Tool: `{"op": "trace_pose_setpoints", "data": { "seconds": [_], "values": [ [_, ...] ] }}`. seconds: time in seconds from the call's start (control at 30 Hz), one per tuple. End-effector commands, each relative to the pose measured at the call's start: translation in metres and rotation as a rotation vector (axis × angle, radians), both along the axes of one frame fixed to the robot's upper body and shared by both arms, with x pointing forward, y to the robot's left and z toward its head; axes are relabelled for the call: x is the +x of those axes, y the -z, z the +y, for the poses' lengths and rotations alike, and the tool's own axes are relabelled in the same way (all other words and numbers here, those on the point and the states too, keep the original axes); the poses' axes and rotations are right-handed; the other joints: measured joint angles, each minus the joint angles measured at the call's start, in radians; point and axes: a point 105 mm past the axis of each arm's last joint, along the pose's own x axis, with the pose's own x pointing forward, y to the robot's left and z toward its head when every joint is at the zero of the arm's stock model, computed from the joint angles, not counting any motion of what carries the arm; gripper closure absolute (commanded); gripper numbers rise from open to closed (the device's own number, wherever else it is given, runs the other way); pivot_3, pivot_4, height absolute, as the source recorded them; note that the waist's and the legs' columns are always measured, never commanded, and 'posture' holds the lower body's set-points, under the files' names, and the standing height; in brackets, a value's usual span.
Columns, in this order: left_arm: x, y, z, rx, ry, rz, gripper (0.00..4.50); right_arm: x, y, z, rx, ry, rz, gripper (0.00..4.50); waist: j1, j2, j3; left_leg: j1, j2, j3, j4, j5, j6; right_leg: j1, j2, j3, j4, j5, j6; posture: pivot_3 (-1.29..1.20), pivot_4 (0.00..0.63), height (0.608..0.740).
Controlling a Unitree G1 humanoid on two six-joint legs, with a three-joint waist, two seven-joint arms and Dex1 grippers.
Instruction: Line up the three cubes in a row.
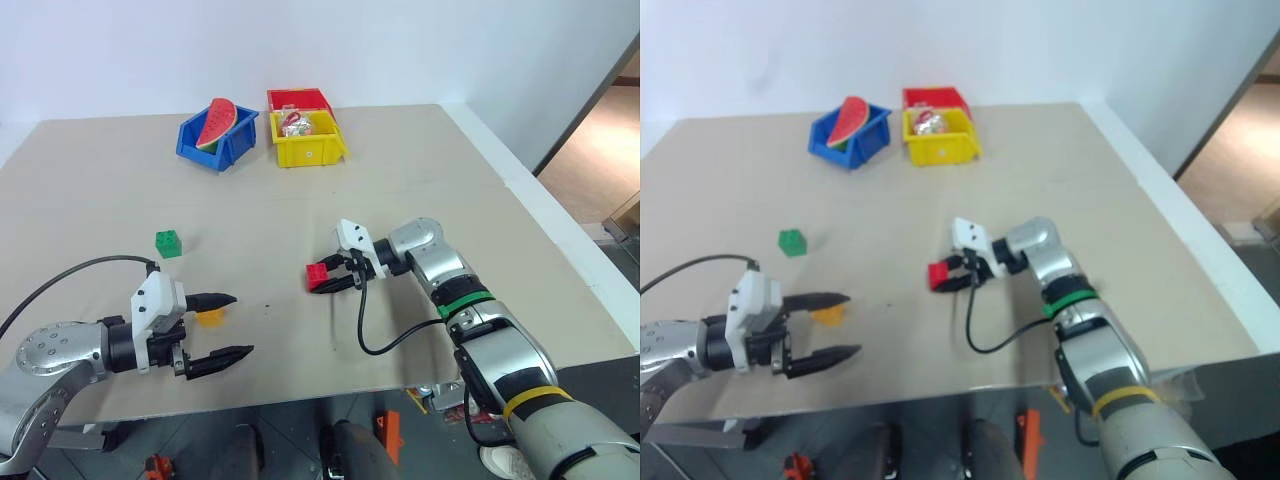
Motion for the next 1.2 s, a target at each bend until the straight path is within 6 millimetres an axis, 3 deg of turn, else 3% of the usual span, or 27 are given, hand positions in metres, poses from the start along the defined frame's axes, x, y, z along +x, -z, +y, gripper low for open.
{"op": "trace_pose_setpoints", "data": {
  "seconds": [0.03, 0.07, 0.13, 0.33, 0.47, 0.6, 0.7, 0.77, 0.93, 1.2],
  "values": [
    [-0.002, -0.011, -0.002, -0.001, -0.001, -0.067, 0.0, 0.006, -0.007, 0.001, 0.006, 0.014, -0.011, 3.23, 0.0, 0.0, 0.0, 0.0, 0.0, 0.0, 0.0, 0.0, 0.0, 0.0, 0.0, 0.0, 0.0, 0.0, 0.0, 0.0, 0.15, 0.74],
    [-0.002, -0.012, -0.003, -0.003, -0.002, -0.068, 0.0, 0.006, -0.006, 0.0, -0.002, 0.021, 0.005, 3.23, 0.0, 0.0, 0.0, 0.0, 0.0, 0.0, 0.0, 0.0, 0.0, 0.0, 0.0, 0.0, 0.0, 0.0, 0.0, 0.0, 0.15, 0.74],
    [-0.001, -0.012, -0.004, -0.007, -0.005, -0.069, 0.0, 0.007, -0.007, 0.0, 0.003, 0.018, -0.006, 2.2, 0.0, 0.0, 0.0, 0.0, 0.0, 0.0, 0.0, 0.0, 0.0, 0.0, 0.0, 0.0, 0.0, 0.0, 0.0, 0.0, 0.15, 0.74],
    [0.004, -0.014, 0.002, -0.021, -0.06, -0.073, 0.0, 0.009, -0.023, 0.004, 0.075, 0.02, -0.036, 0.17, 0.0, 0.0, 0.0, 0.0, 0.0, 0.0, 0.0, 0.0, 0.0, 0.0, 0.0, 0.0, 0.0, 0.0, 0.0, 0.0, 0.15, 0.74],
    [0.016, -0.023, 0.022, -0.051, -0.203, -0.104, 0.0, 0.007, -0.046, 0.005, 0.164, 0.016, -0.044, 0.08, -0.001, 0.0, 0.0, 0.0, 0.0, 0.0, 0.0, 0.0, 0.0, 0.0, 0.0, 0.0, 0.0, 0.0, 0.0, 0.0, 0.15, 0.74],
    [0.042, -0.042, 0.066, -0.1, -0.505, -0.195, 0.0, 0.004, -0.071, 0.0, 0.257, 0.041, -0.081, 0.08, 0.0, 0.0, 0.0, 0.0, 0.001, -0.001, -0.001, 0.0, 0.0, 0.0, 0.001, -0.001, 0.0, 0.0, 0.0, 0.0, 0.15, 0.74],
    [0.064, -0.044, 0.113, -0.098, -0.817, -0.23, 0.0, 0.002, -0.082, -0.002, 0.289, 0.058, -0.131, 0.08, 0.001, 0.0, 0.0, 0.0, 0.001, -0.001, -0.001, 0.0, 0.0, 0.0, 0.001, -0.001, 0.0, 0.0, 0.0, 0.0, 0.15, 0.74],
    [0.072, -0.047, 0.126, -0.117, -0.935, -0.253, 0.0, 0.0, -0.087, -0.002, 0.307, 0.066, -0.17, 0.08, 0.001, -0.001, 0.0, 0.0, 0.001, -0.001, 0.0, 0.0, 0.0, 0.0, 0.001, -0.001, 0.0, 0.0, 0.0, 0.0, 0.15, 0.74],
    [0.093, -0.052, 0.128, -0.207, -1.147, -0.28, 0.0, -0.005, -0.093, 0.001, 0.346, 0.073, -0.172, 0.08, 0.001, -0.001, 0.0, -0.002, 0.0, 0.0, 0.001, 0.0, 0.0, 0.0, -0.001, 0.0, 0.0, 0.002, 0.003, 0.0, 0.15, 0.74],
    [0.118, -0.025, 0.104, -0.226, -1.258, -0.148, 0.0, -0.007, -0.097, 0.009, 0.371, 0.066, -0.168, 0.08, 0.0, -0.002, -0.001, -0.001, -0.001, 0.0, 0.002, 0.0, 0.0, 0.001, -0.001, 0.001, 0.0, 0.004, 0.004, 0.0, 0.15, 0.74]
  ]
}}
